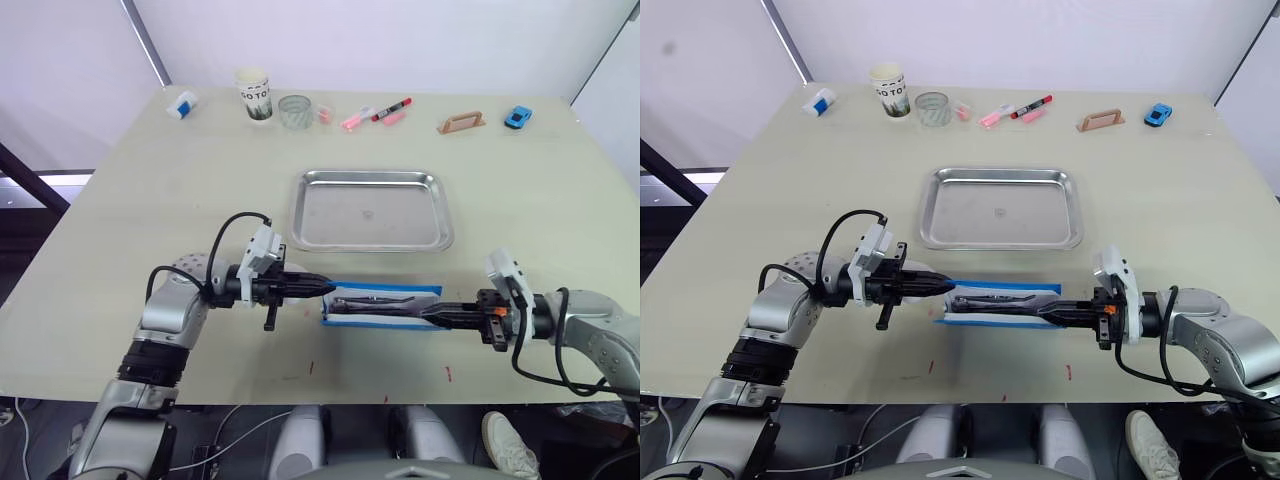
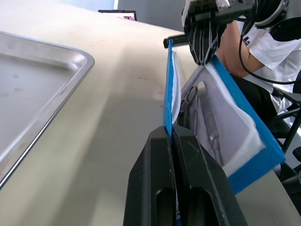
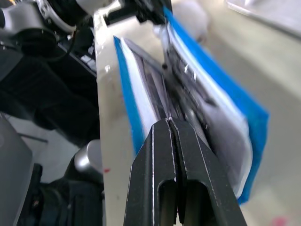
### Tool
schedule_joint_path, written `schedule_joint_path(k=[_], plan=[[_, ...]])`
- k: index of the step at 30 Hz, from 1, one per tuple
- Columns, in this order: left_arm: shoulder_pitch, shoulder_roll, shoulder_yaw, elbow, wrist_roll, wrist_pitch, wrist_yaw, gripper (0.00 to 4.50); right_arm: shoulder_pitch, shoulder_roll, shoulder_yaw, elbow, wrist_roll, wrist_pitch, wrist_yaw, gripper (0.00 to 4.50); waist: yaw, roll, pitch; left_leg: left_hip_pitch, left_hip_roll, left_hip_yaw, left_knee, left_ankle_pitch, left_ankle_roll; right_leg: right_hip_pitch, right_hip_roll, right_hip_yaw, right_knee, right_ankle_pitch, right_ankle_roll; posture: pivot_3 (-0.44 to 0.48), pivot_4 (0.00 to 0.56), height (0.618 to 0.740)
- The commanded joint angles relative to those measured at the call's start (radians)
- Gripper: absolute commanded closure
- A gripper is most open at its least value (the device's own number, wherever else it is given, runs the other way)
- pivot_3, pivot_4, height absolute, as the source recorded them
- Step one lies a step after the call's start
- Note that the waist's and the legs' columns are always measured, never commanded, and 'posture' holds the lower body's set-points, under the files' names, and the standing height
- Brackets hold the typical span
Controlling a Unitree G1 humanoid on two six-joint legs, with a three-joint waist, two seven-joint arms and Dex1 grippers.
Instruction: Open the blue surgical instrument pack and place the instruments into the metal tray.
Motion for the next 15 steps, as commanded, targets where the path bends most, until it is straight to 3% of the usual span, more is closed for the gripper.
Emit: schedule_joint_path(k=[1,15], plan=[[-0.011,0.001,-0.006,-0.027,-0.005,0.036,0.014,4.50,0.016,-0.018,0.040,-0.025,-0.036,-0.027,0.030,4.49,0.000,0.000,0.000,0.000,0.000,0.000,0.000,0.000,0.000,0.000,0.000,0.000,0.000,0.000,0.000,0.000,0.150,0.740],[-0.114,-0.044,-0.076,0.100,0.144,0.076,0.161,4.50,0.062,-0.021,0.185,0.019,-0.271,-0.188,0.021,4.49,0.001,0.000,0.000,0.000,-0.001,0.000,0.001,0.000,0.000,0.000,0.000,0.000,0.000,0.000,0.000,0.000,0.150,0.740]])
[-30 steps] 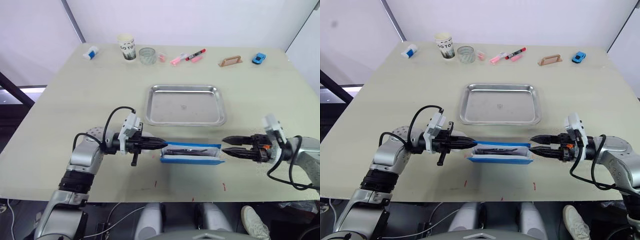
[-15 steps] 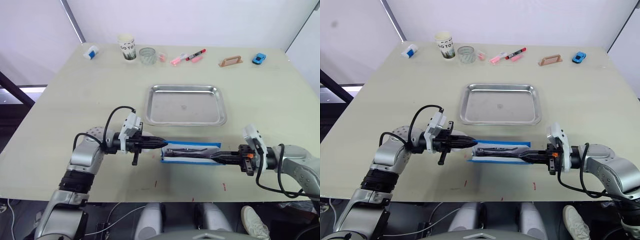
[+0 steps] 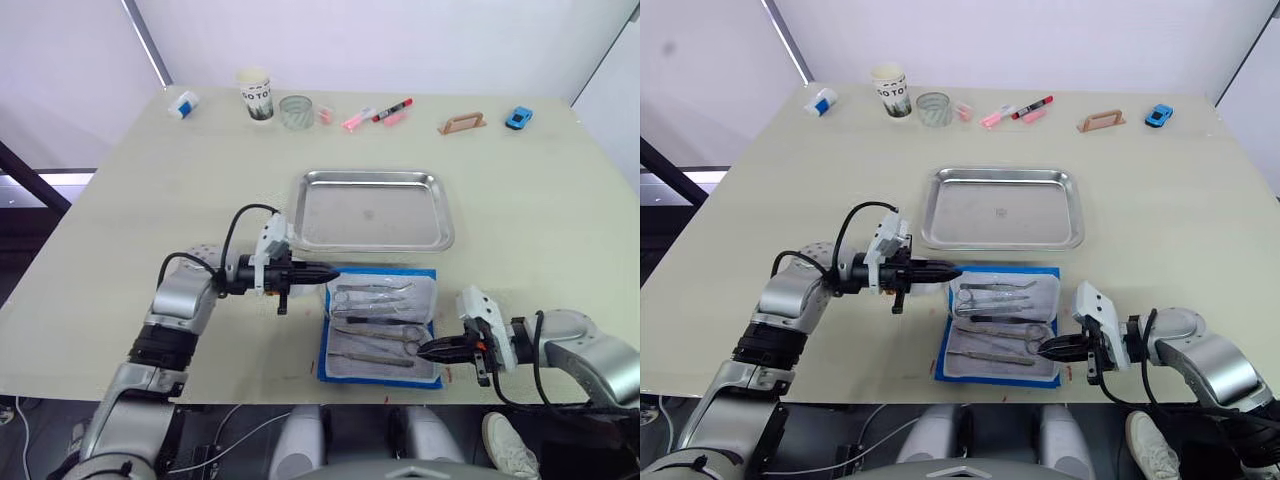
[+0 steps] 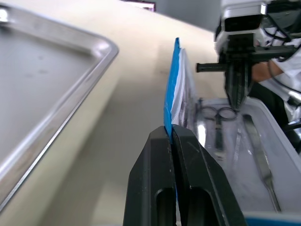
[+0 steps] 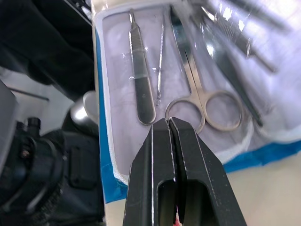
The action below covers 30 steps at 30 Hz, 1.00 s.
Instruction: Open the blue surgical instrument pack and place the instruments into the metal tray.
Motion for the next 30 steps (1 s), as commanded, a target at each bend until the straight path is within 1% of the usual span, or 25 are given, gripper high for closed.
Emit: schedule_joint_path(k=[1,5,9,11,15,17,21,23,24,25,26,27,29,30], plan=[[-0.027,-0.014,-0.044,0.034,0.061,0.002,0.042,4.50,0.010,-0.008,0.013,-0.005,-0.043,-0.047,0.005,4.49,0.001,0.000,0.000,0.000,0.000,0.000,0.000,0.000,0.000,0.000,0.000,0.000,0.000,0.000,0.000,0.000,0.150,0.740],[-0.054,-0.011,-0.094,0.062,0.128,0.010,0.060,4.50,0.013,0.001,0.027,0.002,-0.089,-0.088,-0.008,4.49,0.002,0.000,0.000,0.000,0.000,-0.001,0.001,0.000,0.000,0.001,0.000,-0.001,0.000,0.000,0.000,0.000,0.150,0.740],[-0.091,-0.029,-0.138,0.100,0.193,0.023,0.104,4.50,0.011,0.009,0.040,0.016,-0.130,-0.130,-0.016,4.49,0.002,0.000,-0.002,0.002,0.000,-0.003,0.001,0.000,0.000,0.004,0.000,-0.002,-0.001,0.000,0.000,0.000,0.150,0.740],[-0.102,-0.043,-0.152,0.128,0.231,-0.013,0.131,4.50,0.012,0.012,0.041,0.017,-0.133,-0.135,-0.013,4.49,0.003,0.001,-0.003,0.003,-0.001,-0.005,0.001,0.000,0.000,0.006,0.000,-0.002,-0.001,0.000,0.000,0.000,0.150,0.740],[-0.111,-0.079,-0.155,0.153,0.247,-0.019,0.147,4.50,0.013,0.021,0.045,0.022,-0.151,-0.148,-0.017,4.49,0.004,0.004,-0.006,0.003,-0.002,-0.007,0.002,0.000,0.000,0.008,0.000,-0.002,-0.002,-0.001,0.001,0.000,0.150,0.740],[-0.107,-0.078,-0.156,0.153,0.261,-0.034,0.144,4.50,0.014,0.023,0.044,0.021,-0.153,-0.149,-0.017,4.49,0.004,0.005,-0.008,0.005,-0.003,-0.008,0.002,0.000,0.000,0.010,0.000,-0.002,-0.002,-0.001,0.001,0.000,0.150,0.740],[-0.092,-0.073,-0.119,0.136,0.236,-0.006,0.147,4.50,0.019,0.020,0.037,0.022,-0.158,-0.157,-0.016,4.49,0.004,0.005,-0.008,0.005,-0.003,-0.009,0.002,0.000,0.000,0.011,0.000,-0.002,-0.002,-0.001,0.001,0.000,0.150,0.740],[-0.084,-0.067,-0.103,0.125,0.224,0.015,0.149,3.88,0.019,0.020,0.035,0.029,-0.159,-0.161,-0.015,4.50,0.003,0.005,-0.008,0.005,-0.003,-0.009,0.002,0.000,0.000,0.011,0.000,-0.002,-0.002,-0.001,0.002,0.000,0.150,0.740],[-0.078,-0.061,-0.096,0.121,0.224,0.005,0.151,3.67,0.018,0.020,0.034,0.034,-0.160,-0.163,-0.016,4.50,0.003,0.005,-0.008,0.005,-0.003,-0.009,0.002,0.000,0.000,0.011,0.000,-0.002,-0.002,-0.001,0.002,0.000,0.150,0.740],[-0.073,-0.057,-0.090,0.118,0.224,-0.003,0.152,3.10,0.018,0.021,0.034,0.037,-0.161,-0.164,-0.017,4.50,0.002,0.005,-0.008,0.005,-0.003,-0.009,0.002,0.000,0.000,0.011,0.000,-0.002,-0.002,-0.001,0.002,0.000,0.150,0.740],[-0.067,-0.055,-0.074,0.110,0.216,-0.010,0.157,2.72,0.017,0.022,0.035,0.038,-0.161,-0.165,-0.017,4.50,0.002,0.005,-0.008,0.005,-0.003,-0.009,0.002,0.000,0.000,0.011,0.000,-0.002,-0.002,-0.001,0.002,0.000,0.150,0.740],[-0.056,-0.051,-0.054,0.093,0.195,-0.010,0.148,2.18,0.016,0.023,0.035,0.039,-0.160,-0.166,-0.018,4.50,0.001,0.005,-0.008,0.005,-0.003,-0.009,0.002,0.000,0.000,0.011,0.000,-0.002,-0.002,-0.001,0.002,0.000,0.150,0.740],[-0.031,-0.033,-0.017,0.046,0.142,0.011,0.110,1.31,0.013,0.026,0.036,0.038,-0.158,-0.164,-0.018,4.50,-0.001,0.005,-0.008,0.005,-0.003,-0.009,0.002,0.000,0.000,0.011,0.001,-0.002,-0.002,-0.001,0.002,0.000,0.150,0.740],[-0.020,-0.021,-0.005,0.029,0.126,0.009,0.095,1.31,0.011,0.027,0.036,0.038,-0.157,-0.163,-0.018,4.50,-0.002,0.005,-0.008,0.005,-0.003,-0.009,0.002,0.000,0.000,0.011,0.001,-0.002,-0.002,-0.001,0.002,0.000,0.150,0.740]])
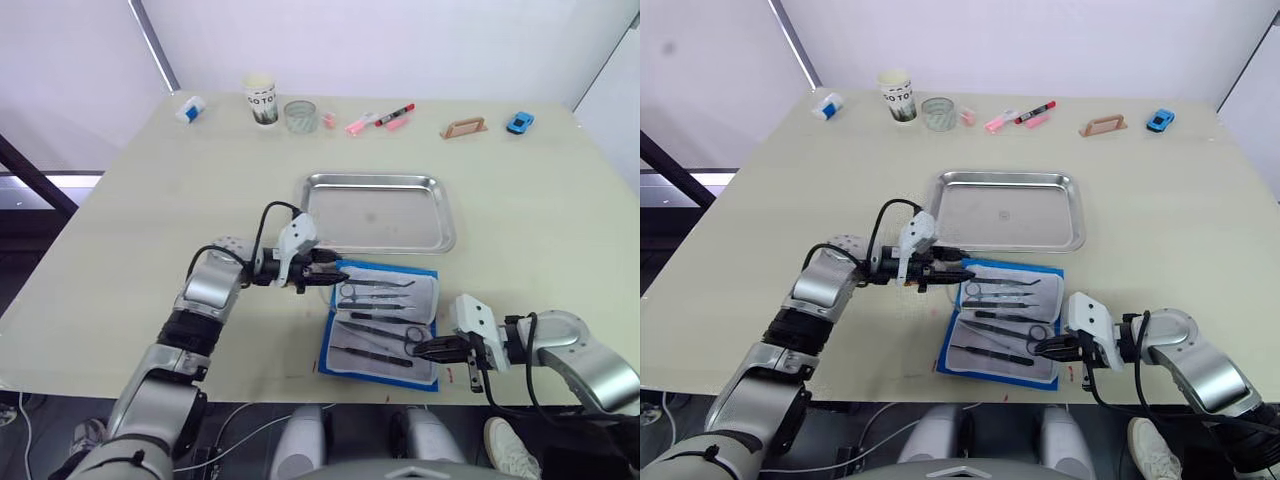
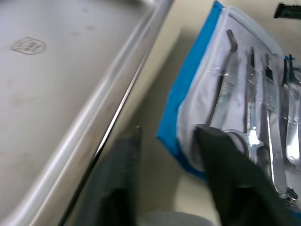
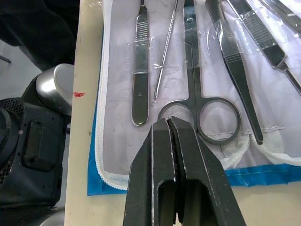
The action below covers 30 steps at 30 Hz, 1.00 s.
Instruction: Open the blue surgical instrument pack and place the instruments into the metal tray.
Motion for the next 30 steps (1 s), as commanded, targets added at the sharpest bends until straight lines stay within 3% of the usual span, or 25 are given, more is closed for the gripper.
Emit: schedule_joint_path(k=[1,10,15,18,19,25,29,30], plan=[[0.045,0.042,0.048,-0.051,-0.060,0.013,-0.042,1.31,0.003,-0.002,0.004,0.017,-0.018,0.008,-0.007,4.50,-0.001,0.000,0.000,0.000,0.000,0.000,0.000,0.000,0.000,0.000,0.000,0.000,0.000,0.000,0.000,0.000,0.150,0.740],[0.194,0.146,0.254,-0.184,-0.316,0.015,-0.197,1.31,-0.015,0.000,-0.004,0.009,0.004,0.021,0.012,4.50,-0.001,-0.002,0.002,0.000,0.001,0.000,0.000,0.000,0.000,-0.001,0.000,-0.001,0.000,0.000,-0.001,0.000,0.150,0.740],[0.273,0.201,0.312,-0.264,-0.408,0.060,-0.241,1.31,-0.023,-0.001,-0.012,0.003,0.016,0.022,0.022,4.50,0.000,-0.001,0.002,-0.001,0.001,-0.003,0.000,0.000,0.000,-0.001,-0.001,-0.001,-0.001,0.000,-0.001,0.000,0.150,0.740],[0.309,0.232,0.340,-0.308,-0.447,0.082,-0.252,0.56,-0.028,0.004,-0.017,0.004,0.020,0.013,0.025,4.50,0.000,-0.002,0.003,-0.001,0.001,-0.005,0.000,0.000,0.000,-0.001,-0.001,-0.001,0.000,0.000,-0.001,0.000,0.150,0.740],[0.324,0.242,0.351,-0.324,-0.455,0.079,-0.257,0.05,-0.030,0.006,-0.021,0.002,0.025,0.013,0.025,4.50,0.000,-0.002,0.003,-0.001,0.001,-0.005,0.000,0.000,0.000,-0.001,0.000,-0.001,-0.001,-0.001,-0.001,0.000,0.150,0.740],[0.379,0.299,0.363,-0.347,-0.450,0.007,-0.335,0.05,-0.039,0.011,-0.041,-0.003,0.060,0.011,0.040,4.50,0.000,-0.001,0.005,-0.001,0.001,-0.005,-0.001,0.000,0.000,-0.002,0.000,-0.001,0.000,-0.001,-0.002,0.000,0.150,0.740],[0.378,0.313,0.346,-0.335,-0.426,-0.036,-0.359,0.00,-0.053,0.038,-0.079,-0.026,0.100,-0.011,0.038,3.46,0.001,-0.002,0.006,-0.001,0.001,-0.005,-0.001,0.000,0.000,-0.002,-0.001,-0.002,0.000,-0.002,-0.003,0.000,0.150,0.740],[0.376,0.312,0.342,-0.332,-0.422,-0.044,-0.361,0.00,-0.054,0.049,-0.089,-0.032,0.105,-0.024,0.030,2.83,0.001,-0.002,0.006,-0.001,0.001,-0.005,-0.001,0.000,0.000,-0.002,-0.001,-0.002,0.000,-0.002,-0.003,0.000,0.150,0.740]])
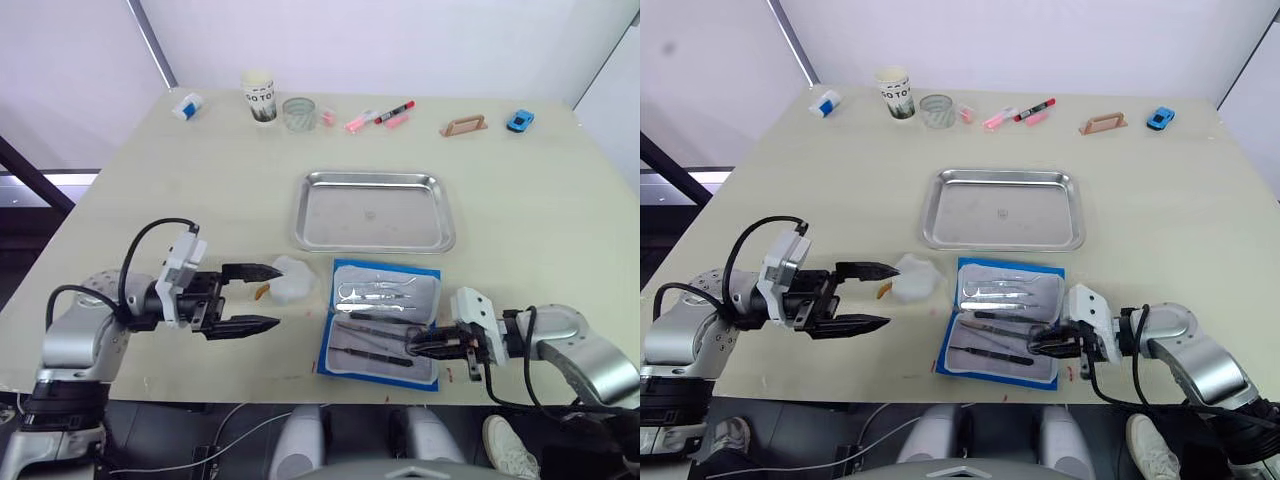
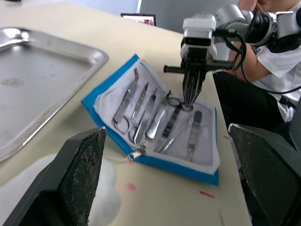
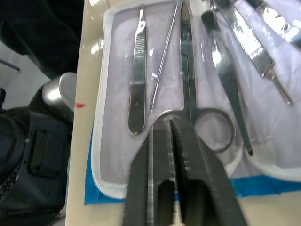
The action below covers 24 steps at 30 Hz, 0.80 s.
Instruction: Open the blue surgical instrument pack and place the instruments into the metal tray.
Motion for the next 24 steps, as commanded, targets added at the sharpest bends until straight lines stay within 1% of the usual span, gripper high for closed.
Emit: schedule_joint_path(k=[1,2,4,6,11,16,21,24], plan=[[-0.010,0.009,0.000,-0.010,0.006,-0.049,-0.037,0.00,-0.014,0.026,-0.055,-0.050,0.041,-0.053,-0.001,2.67,0.000,0.000,0.000,0.000,0.000,0.000,0.000,0.000,0.000,0.000,0.000,0.000,0.000,0.000,0.000,0.000,0.150,0.740],[-0.011,0.007,-0.003,-0.007,0.006,-0.054,-0.036,0.00,-0.012,0.034,-0.063,-0.060,0.046,-0.076,0.004,2.31,0.000,0.000,0.000,0.000,0.000,0.000,0.000,0.000,0.000,0.000,0.000,0.000,0.000,0.000,0.000,0.000,0.150,0.740],[-0.013,0.003,-0.013,-0.003,0.010,-0.070,-0.035,0.00,-0.006,0.060,-0.089,-0.088,0.084,-0.084,-0.003,1.28,0.000,0.000,0.001,0.000,0.000,0.000,0.000,0.000,0.000,0.000,0.000,0.000,0.000,0.001,0.001,0.000,0.150,0.740],[-0.011,0.000,-0.021,-0.006,0.009,-0.074,-0.031,0.00,-0.008,0.074,-0.094,-0.086,0.073,-0.096,-0.027,0.87,-0.001,0.000,0.001,0.000,0.000,-0.001,0.000,0.000,0.000,0.000,0.000,0.000,0.000,0.001,0.001,0.000,0.150,0.740],[-0.004,-0.010,-0.033,-0.021,0.002,-0.079,-0.023,0.00,-0.009,0.088,-0.083,-0.007,-0.005,-0.166,-0.060,0.87,0.000,0.000,0.001,0.000,0.000,0.000,0.000,0.000,0.000,0.000,0.000,0.000,0.000,0.000,0.001,0.000,0.150,0.740],[-0.004,-0.016,-0.037,-0.015,0.007,-0.093,-0.017,0.00,-0.005,0.102,-0.062,0.081,-0.073,-0.275,-0.051,0.87,-0.001,0.000,0.001,0.000,0.000,0.003,0.000,0.000,0.000,0.000,0.000,0.000,0.000,0.000,0.001,0.000,0.150,0.740],[0.006,-0.021,-0.042,-0.017,0.007,-0.101,-0.011,0.00,-0.006,0.126,-0.052,0.154,-0.107,-0.338,-0.047,0.87,-0.001,0.000,0.001,0.000,0.000,0.005,0.000,0.000,0.000,0.000,0.000,0.000,0.000,0.000,0.001,0.000,0.150,0.740],[0.013,-0.025,-0.043,-0.017,0.010,-0.107,-0.005,0.00,-0.001,0.125,-0.023,0.216,-0.148,-0.390,-0.026,0.87,0.000,0.000,0.001,0.000,0.000,0.006,0.000,0.000,0.000,0.000,0.000,0.000,0.000,0.000,0.001,0.000,0.150,0.740]])
